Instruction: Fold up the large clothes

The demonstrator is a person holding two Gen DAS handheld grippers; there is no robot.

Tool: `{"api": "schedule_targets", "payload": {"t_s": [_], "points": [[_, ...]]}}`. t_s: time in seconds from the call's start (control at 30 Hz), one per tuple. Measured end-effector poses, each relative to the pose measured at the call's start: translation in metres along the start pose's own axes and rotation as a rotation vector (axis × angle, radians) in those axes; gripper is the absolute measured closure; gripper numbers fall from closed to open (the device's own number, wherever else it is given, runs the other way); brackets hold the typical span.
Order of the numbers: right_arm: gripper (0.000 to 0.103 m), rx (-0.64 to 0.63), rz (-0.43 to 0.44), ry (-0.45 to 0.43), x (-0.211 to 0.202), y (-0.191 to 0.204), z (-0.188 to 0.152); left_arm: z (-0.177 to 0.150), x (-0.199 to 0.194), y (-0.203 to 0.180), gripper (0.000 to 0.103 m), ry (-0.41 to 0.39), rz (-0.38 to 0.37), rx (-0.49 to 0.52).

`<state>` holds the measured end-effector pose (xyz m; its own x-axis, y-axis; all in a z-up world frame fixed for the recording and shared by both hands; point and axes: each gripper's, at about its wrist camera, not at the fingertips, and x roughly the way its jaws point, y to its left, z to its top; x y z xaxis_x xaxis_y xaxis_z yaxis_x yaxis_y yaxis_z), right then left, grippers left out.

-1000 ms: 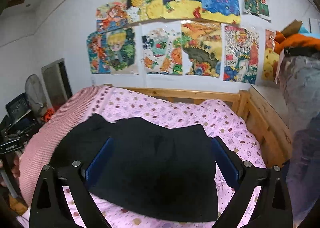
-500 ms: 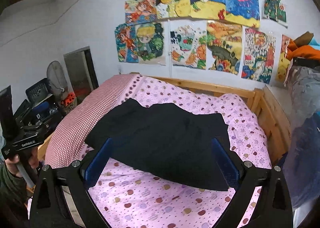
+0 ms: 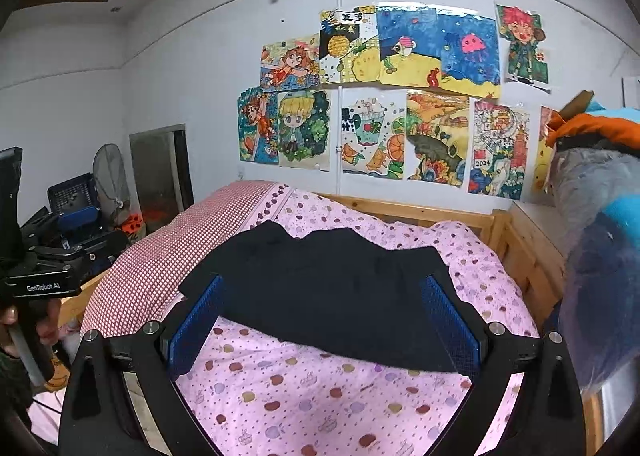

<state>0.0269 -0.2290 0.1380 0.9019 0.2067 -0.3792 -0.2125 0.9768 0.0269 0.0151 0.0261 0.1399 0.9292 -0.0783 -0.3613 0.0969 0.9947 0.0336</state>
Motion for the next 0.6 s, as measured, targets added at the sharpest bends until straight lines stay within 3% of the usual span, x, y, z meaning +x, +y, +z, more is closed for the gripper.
{"api": "schedule_targets", "payload": {"t_s": [0.6], "points": [[0.002,0.079,-0.079,-0.090,-0.010,0.015,-0.071,-0.075,-0.011,0.003,0.000,-0.002,0.027,-0.014]]}}
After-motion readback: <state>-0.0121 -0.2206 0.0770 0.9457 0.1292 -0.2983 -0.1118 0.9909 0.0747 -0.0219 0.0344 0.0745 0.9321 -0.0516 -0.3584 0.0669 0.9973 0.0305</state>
